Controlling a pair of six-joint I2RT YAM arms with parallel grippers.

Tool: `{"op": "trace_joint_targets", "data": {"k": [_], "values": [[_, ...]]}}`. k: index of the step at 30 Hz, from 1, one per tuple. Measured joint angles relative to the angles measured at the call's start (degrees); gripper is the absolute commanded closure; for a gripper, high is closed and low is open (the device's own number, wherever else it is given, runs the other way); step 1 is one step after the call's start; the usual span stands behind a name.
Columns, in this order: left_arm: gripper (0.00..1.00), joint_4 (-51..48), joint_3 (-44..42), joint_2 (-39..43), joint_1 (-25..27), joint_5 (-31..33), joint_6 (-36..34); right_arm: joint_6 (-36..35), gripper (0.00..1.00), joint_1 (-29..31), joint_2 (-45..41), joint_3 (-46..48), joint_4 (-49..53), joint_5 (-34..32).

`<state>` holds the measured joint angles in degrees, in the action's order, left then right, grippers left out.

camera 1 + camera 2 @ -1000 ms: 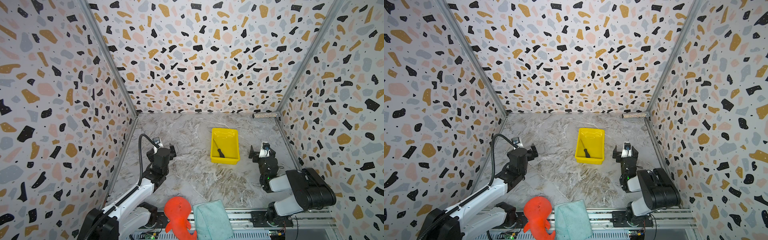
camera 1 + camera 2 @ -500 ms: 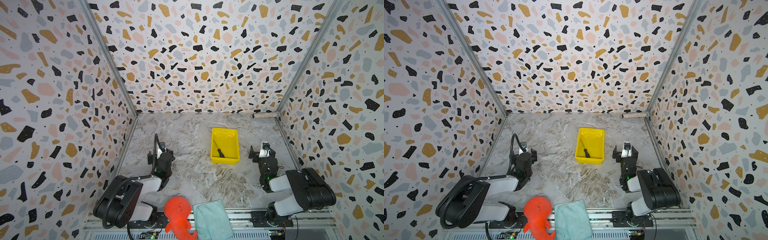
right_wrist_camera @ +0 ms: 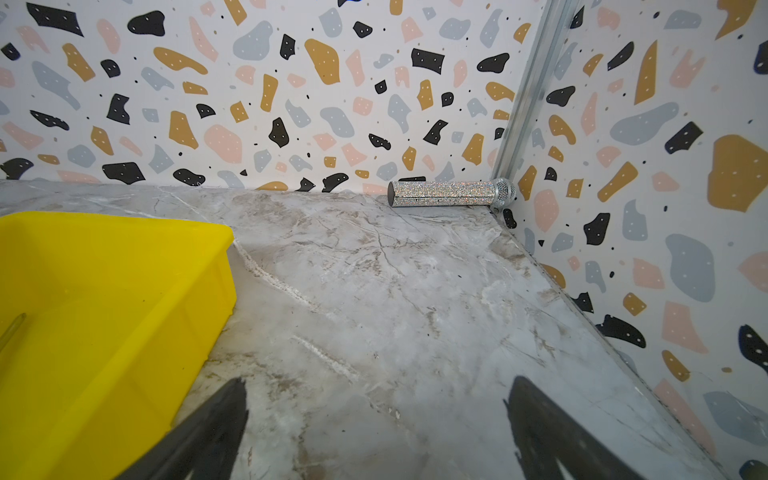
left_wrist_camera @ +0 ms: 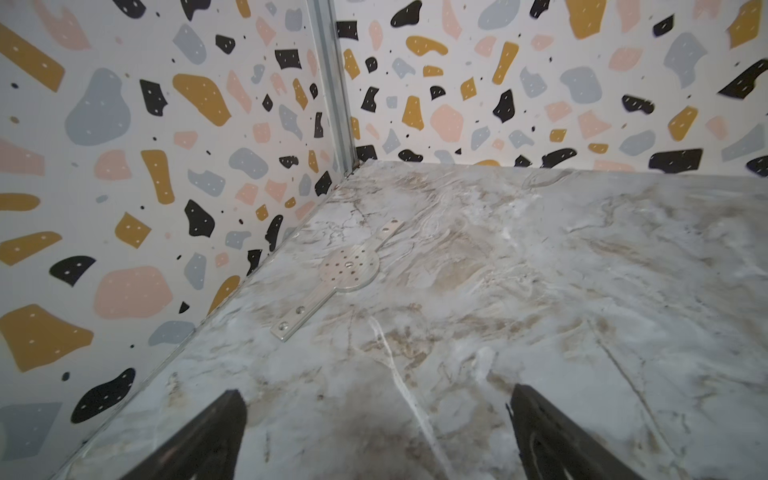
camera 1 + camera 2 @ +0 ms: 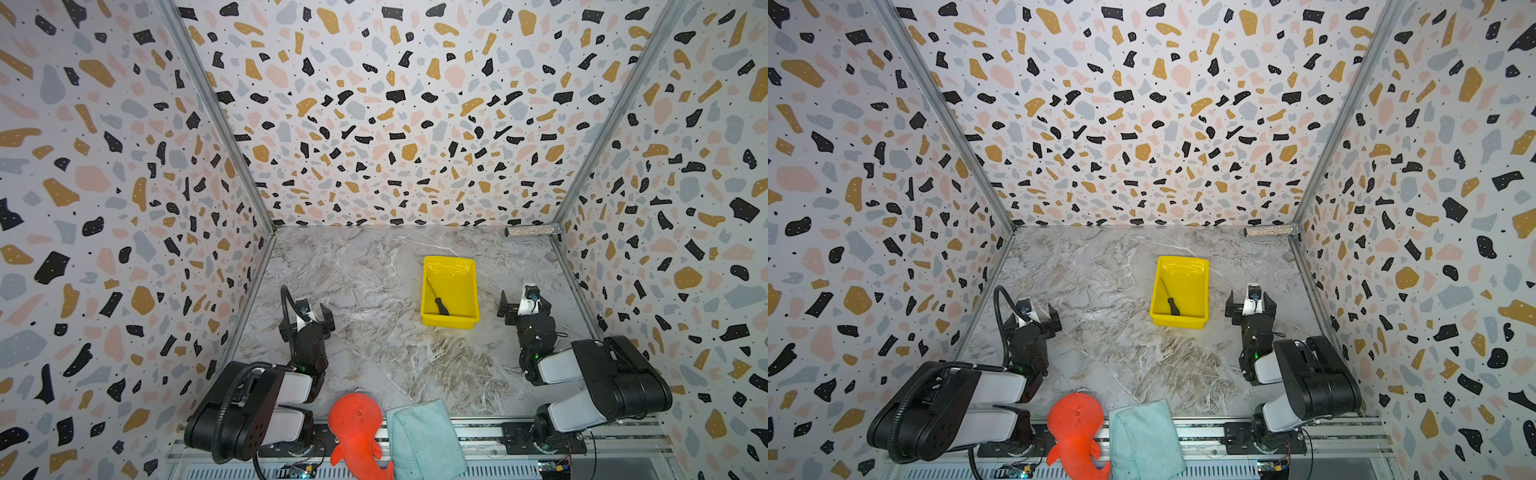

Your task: Put the screwdriver in the bin

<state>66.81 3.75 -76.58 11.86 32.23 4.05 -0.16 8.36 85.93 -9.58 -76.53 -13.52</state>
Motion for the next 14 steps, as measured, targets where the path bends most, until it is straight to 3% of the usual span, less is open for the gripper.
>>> {"op": "trace_joint_targets", "data": {"k": [14], "values": [[0.0, 0.3, 0.5, 0.4, 0.0, -0.7, 0.1, 0.0, 0.01, -0.9, 0.0, 0.0, 2.6, 1.3]]}}
